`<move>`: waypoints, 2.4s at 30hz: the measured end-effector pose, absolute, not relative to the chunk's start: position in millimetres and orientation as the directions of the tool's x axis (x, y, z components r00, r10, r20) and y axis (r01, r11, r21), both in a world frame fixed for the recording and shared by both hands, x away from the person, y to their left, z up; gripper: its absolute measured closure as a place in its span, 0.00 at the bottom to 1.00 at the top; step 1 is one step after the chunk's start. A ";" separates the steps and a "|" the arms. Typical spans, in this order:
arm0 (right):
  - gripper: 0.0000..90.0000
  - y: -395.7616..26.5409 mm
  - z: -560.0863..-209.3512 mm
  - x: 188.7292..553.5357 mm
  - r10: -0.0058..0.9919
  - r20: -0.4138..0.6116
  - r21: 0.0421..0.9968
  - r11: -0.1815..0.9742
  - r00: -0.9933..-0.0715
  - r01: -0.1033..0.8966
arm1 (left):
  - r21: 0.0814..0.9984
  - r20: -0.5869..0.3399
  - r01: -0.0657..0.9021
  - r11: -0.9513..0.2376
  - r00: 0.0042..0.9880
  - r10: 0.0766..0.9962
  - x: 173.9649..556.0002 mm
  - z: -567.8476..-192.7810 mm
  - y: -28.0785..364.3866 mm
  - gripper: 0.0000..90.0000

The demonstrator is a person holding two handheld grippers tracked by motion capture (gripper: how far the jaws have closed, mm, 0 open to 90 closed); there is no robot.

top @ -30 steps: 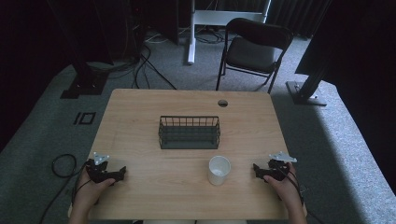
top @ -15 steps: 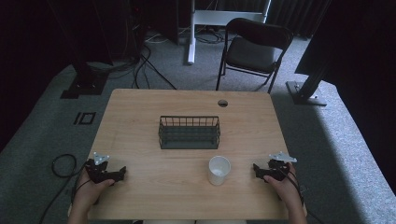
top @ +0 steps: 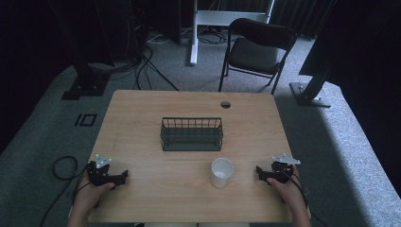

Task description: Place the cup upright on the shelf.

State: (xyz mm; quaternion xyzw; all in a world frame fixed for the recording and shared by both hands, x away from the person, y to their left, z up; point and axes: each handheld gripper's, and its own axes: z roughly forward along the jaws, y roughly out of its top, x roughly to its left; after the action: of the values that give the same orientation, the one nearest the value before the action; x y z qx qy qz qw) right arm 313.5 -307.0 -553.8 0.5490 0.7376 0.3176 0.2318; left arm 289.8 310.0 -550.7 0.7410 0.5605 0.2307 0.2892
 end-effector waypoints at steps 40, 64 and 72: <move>0.12 -306.9 -553.8 313.5 0.957 0.007 0.723 0.195 -0.290 0.662 | 0.694 0.036 0.633 -0.344 0.448 0.894 292.4 -527.6 268.3 0.01; 0.12 -306.9 -553.8 313.5 0.957 0.007 0.723 0.196 -0.290 0.662 | 0.702 0.039 0.562 -0.438 0.584 0.811 298.6 -513.3 218.9 0.01; 0.12 -307.0 -553.8 313.5 0.957 0.006 0.723 0.196 -0.290 0.662 | 0.732 0.016 0.519 -0.442 0.635 0.772 301.5 -503.1 200.3 0.01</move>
State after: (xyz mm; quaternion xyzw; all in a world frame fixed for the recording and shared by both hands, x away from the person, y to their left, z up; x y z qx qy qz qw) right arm 313.5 -307.0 -553.8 0.5487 0.7378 0.3176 0.2319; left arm 301.5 200.3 -503.1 0.8305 0.3886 0.1768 0.3578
